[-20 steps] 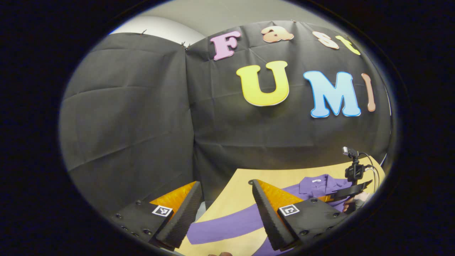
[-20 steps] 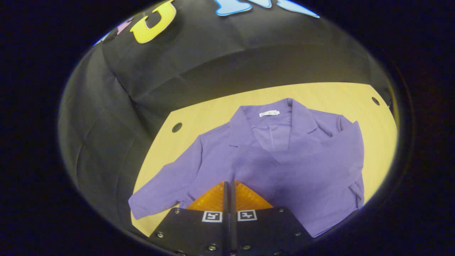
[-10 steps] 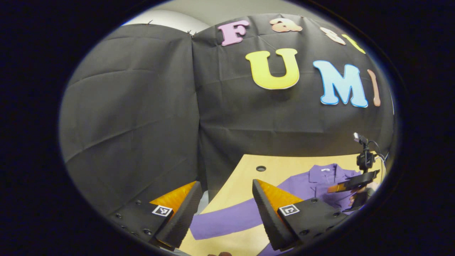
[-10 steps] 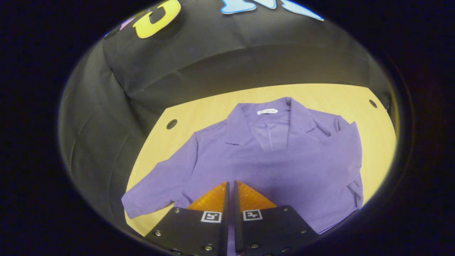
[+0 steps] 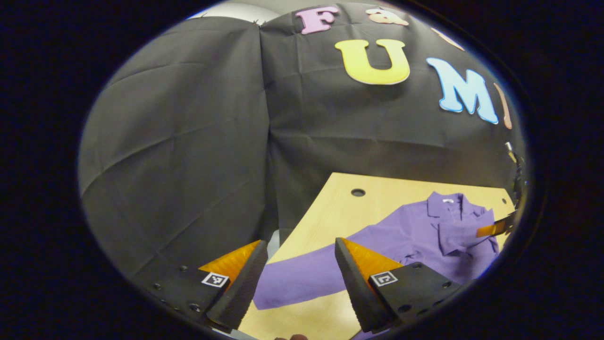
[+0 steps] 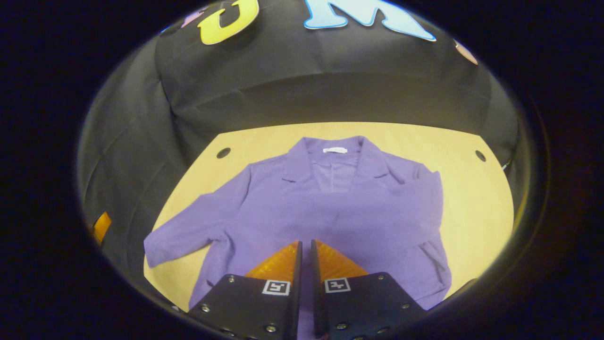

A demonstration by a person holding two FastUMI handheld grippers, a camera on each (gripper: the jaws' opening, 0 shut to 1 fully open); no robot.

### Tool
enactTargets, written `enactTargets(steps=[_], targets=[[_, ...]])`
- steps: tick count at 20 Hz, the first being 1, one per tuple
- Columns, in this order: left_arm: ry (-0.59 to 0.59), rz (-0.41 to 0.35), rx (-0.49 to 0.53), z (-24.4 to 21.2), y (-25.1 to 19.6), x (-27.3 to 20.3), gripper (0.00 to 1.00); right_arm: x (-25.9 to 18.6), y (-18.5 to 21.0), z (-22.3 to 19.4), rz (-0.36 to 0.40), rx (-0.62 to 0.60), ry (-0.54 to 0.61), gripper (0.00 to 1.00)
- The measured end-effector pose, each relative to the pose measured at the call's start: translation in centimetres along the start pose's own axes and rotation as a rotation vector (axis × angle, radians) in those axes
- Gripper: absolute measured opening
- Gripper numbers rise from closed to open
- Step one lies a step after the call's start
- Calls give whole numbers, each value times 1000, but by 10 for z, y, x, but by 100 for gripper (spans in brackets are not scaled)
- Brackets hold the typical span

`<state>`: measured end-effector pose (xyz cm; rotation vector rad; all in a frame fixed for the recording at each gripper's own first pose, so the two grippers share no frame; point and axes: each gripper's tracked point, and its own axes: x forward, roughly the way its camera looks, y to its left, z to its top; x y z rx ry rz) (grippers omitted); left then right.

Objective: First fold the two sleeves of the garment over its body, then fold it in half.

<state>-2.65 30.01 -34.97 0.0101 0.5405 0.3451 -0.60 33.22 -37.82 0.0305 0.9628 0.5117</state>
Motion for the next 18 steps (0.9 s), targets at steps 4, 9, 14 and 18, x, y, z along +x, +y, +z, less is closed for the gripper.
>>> enactTargets(steps=[4, 9, 14, 18], targets=[[86, 21, -13, -45, 8, 28, 90, -32, -26, -33, -39, 26, 36, 12], [198, 38, -45, -98, 10, 54, 94, -61, -60, -70, -102, 94, 72, 12], [284, 51, -58, -145, -1, 76, 95, -81, -84, -80, -143, 130, 73, 12], [315, 53, -77, -159, 2, 77, 91, -93, -95, -79, -167, 137, 58, 12]])
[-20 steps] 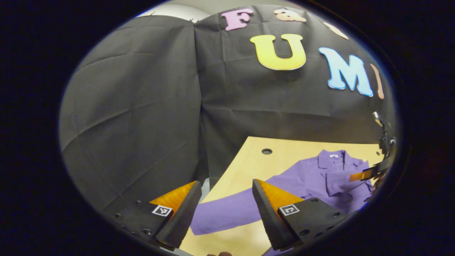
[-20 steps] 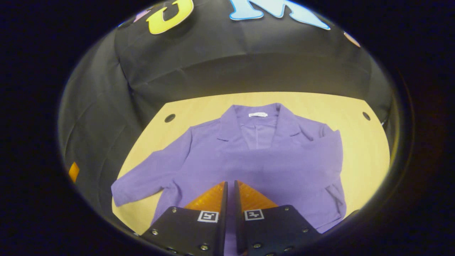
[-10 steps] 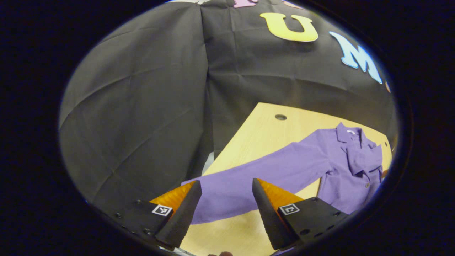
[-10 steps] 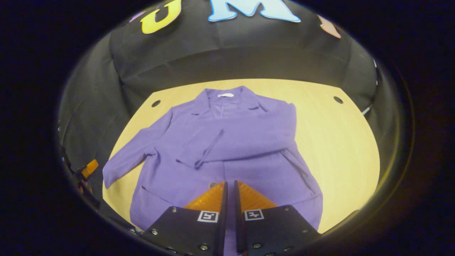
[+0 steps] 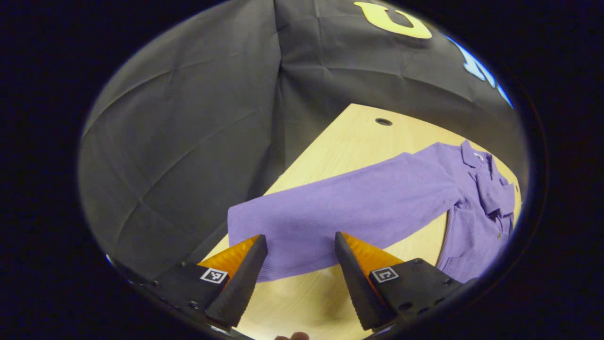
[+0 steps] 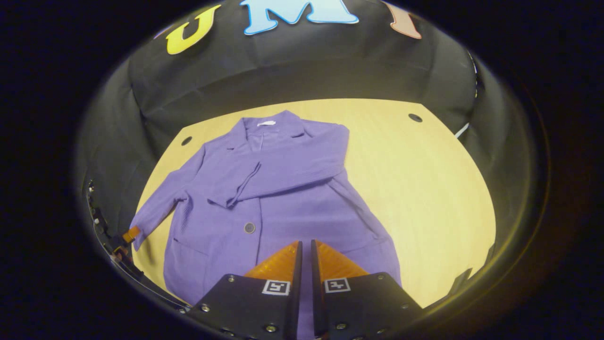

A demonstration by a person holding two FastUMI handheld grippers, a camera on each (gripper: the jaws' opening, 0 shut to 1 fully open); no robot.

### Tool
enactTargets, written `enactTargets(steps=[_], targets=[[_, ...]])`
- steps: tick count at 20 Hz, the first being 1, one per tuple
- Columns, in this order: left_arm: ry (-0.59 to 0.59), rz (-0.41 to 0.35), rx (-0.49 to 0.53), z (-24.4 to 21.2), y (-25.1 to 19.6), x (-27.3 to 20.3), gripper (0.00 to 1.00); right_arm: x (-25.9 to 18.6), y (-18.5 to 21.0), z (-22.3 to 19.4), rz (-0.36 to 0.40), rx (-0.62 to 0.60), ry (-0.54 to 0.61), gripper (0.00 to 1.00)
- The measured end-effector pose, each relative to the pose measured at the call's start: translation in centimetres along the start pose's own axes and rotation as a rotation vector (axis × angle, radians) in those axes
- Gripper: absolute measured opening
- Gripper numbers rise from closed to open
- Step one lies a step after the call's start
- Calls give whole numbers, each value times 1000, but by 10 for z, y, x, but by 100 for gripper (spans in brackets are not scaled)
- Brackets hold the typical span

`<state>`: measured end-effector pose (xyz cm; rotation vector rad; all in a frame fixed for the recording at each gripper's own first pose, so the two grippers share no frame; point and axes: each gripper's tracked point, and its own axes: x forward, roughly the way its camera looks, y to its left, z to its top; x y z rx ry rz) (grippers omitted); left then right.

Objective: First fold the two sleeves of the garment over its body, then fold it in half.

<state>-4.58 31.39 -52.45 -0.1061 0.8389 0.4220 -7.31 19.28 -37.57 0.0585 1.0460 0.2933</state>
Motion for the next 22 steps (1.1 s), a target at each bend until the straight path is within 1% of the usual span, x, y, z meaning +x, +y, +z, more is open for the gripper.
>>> enactTargets(steps=[1, 2, 6, 7, 8, 9, 10, 12, 14, 17, 18, 19, 21, 22], targets=[[8, 1, -3, -4, 1, 1, 95, -1, -3, -1, -5, 0, -2, 12], [13, 1, -8, -7, 2, 3, 91, -2, -5, -1, -8, 0, -3, 12], [39, 10, -33, -20, 2, 4, 91, -8, -14, -2, -20, 5, -5, 12], [37, 13, -39, -19, 2, 6, 99, -9, -16, -3, -21, 6, -5, 12], [41, 13, -45, -20, 2, 6, 91, -10, -18, -3, -23, 8, -5, 12], [43, 12, -51, -20, 2, 6, 91, -10, -21, -5, -25, 9, -2, 12], [45, 5, -59, -20, 1, 6, 99, -10, -23, -6, -23, 12, 1, 12], [49, 4, -58, -20, 1, 6, 89, -11, -24, -8, -19, 22, 3, 13], [56, -19, -38, -18, -7, 9, 89, -11, -24, -8, -17, 24, 3, 13], [54, -32, -30, -16, -23, 13, 53, -12, -24, -9, -12, 20, 3, 13], [56, -33, -36, -17, -26, 13, 46, -12, -24, -10, -9, 20, 5, 13], [61, -26, -47, -15, -28, 13, 31, -12, -24, -10, -8, 20, 5, 13], [88, -15, -70, -14, -25, 16, 18, -13, -26, -11, -8, 18, 6, 13], [91, -15, -93, -10, -23, 16, 18, -13, -27, -12, -10, 17, 6, 13]])
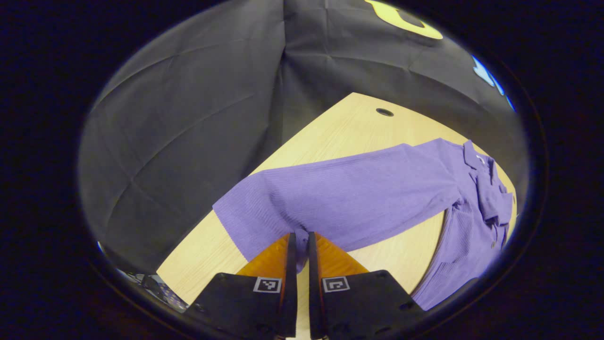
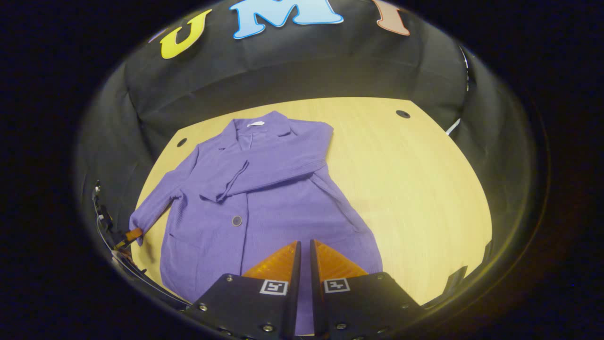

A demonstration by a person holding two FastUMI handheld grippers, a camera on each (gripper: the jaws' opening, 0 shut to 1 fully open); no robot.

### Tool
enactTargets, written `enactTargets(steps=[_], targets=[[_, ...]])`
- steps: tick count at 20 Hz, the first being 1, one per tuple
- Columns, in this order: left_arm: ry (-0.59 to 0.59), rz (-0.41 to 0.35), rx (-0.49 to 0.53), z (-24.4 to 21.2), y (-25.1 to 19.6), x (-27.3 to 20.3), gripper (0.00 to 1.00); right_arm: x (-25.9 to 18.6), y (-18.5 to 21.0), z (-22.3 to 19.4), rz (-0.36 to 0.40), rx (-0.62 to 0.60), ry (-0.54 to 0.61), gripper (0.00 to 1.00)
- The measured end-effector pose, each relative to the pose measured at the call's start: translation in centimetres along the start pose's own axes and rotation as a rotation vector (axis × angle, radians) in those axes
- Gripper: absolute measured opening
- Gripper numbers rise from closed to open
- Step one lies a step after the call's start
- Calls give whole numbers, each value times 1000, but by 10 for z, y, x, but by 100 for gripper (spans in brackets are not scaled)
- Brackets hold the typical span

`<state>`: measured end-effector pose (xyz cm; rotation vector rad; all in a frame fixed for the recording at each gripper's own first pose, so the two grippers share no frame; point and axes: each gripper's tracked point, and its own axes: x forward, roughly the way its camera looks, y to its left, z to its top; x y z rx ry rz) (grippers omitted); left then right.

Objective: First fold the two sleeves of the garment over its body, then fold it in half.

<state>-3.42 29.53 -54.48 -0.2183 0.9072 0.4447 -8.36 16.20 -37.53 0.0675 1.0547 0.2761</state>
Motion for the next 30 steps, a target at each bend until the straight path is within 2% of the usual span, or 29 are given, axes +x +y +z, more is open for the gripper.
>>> enactTargets(steps=[1, 9, 13, 16, 21, 27, 30], targets=[[4, -6, -11, 0, -1, 0, 7, 0, -1, 0, 0, 0, 0, 13], [-7, 1, 79, 10, -4, -3, 7, -1, -6, 0, 4, 23, -8, 13], [-70, -34, 123, 49, -35, -13, 7, -2, -11, -2, 10, 48, -13, 13], [-126, -90, 159, 87, -69, -25, 7, -1, -14, -9, 14, 72, -9, 13], [-196, -223, 265, 133, -169, -47, 7, -5, -25, -13, 13, 120, -24, 13], [-236, -406, 413, 129, -328, -78, 7, -14, -48, -17, 0, 189, -44, 13], [-241, -486, 460, 118, -389, -99, 7, -17, -64, -21, -9, 221, -46, 13]])
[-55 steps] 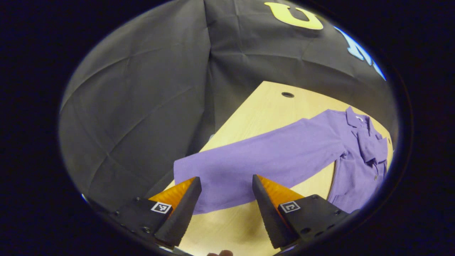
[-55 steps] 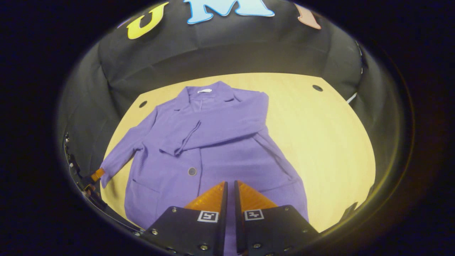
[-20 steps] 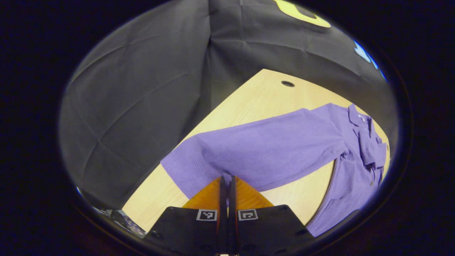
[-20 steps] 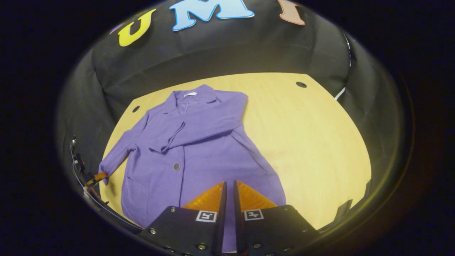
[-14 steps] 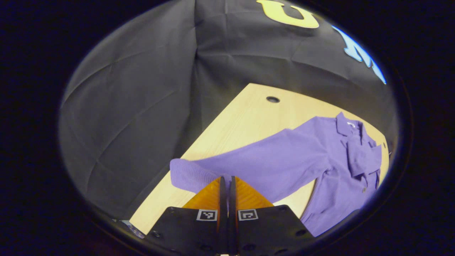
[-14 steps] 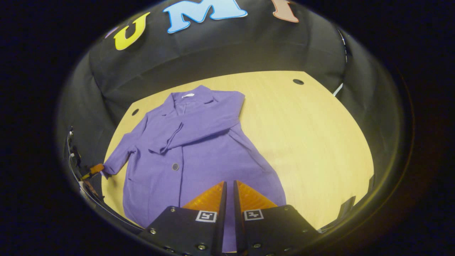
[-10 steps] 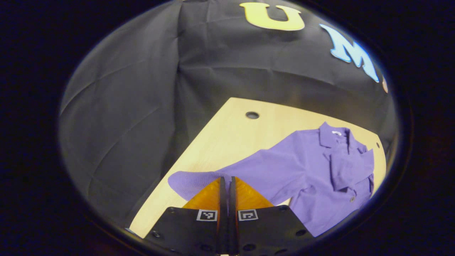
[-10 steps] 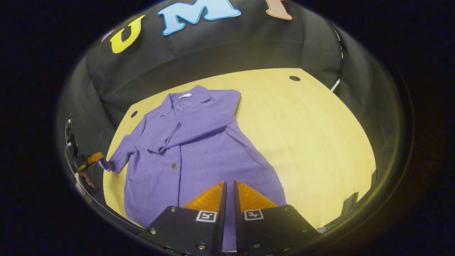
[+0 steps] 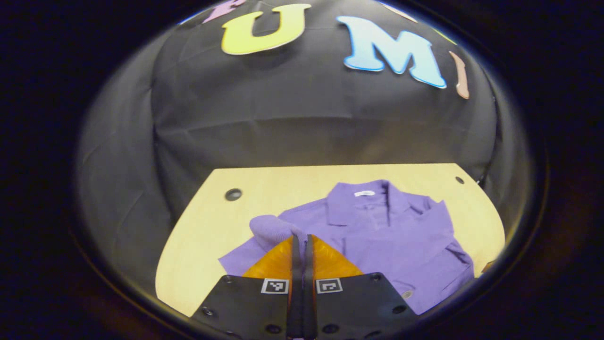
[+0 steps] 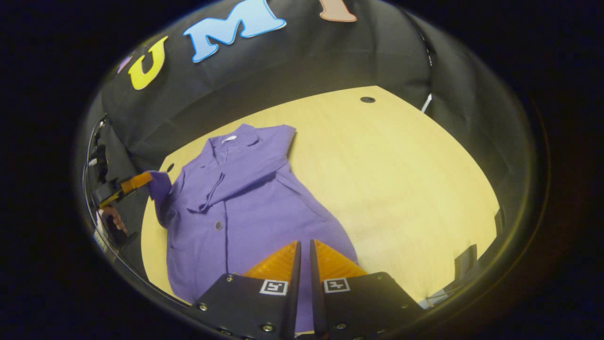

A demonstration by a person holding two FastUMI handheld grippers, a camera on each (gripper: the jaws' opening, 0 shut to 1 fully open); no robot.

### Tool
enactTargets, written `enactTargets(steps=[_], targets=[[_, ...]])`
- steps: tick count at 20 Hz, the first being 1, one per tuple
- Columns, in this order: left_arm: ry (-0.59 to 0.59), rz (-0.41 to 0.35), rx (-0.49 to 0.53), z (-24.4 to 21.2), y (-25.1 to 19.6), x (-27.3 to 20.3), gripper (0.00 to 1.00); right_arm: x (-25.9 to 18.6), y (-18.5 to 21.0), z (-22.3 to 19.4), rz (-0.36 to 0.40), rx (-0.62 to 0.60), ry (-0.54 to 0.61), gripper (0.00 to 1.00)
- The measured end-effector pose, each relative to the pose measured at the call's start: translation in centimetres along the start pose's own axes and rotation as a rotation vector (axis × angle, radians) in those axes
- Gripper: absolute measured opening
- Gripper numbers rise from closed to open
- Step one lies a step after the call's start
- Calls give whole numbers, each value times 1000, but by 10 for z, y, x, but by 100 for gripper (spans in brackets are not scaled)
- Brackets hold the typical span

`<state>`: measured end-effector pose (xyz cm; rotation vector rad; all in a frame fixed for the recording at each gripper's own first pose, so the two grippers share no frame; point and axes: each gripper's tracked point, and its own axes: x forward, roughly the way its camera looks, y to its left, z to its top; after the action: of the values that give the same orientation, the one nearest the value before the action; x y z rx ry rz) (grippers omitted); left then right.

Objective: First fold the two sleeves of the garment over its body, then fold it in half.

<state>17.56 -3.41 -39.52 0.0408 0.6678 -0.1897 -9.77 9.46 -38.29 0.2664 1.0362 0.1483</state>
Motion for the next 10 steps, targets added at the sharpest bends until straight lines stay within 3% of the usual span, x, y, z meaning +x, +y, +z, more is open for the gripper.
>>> enactTargets(steps=[10], targets=[[42, -181, 71, 0, -165, 40, 7, -12, -56, -9, -35, 86, 8, 13]])
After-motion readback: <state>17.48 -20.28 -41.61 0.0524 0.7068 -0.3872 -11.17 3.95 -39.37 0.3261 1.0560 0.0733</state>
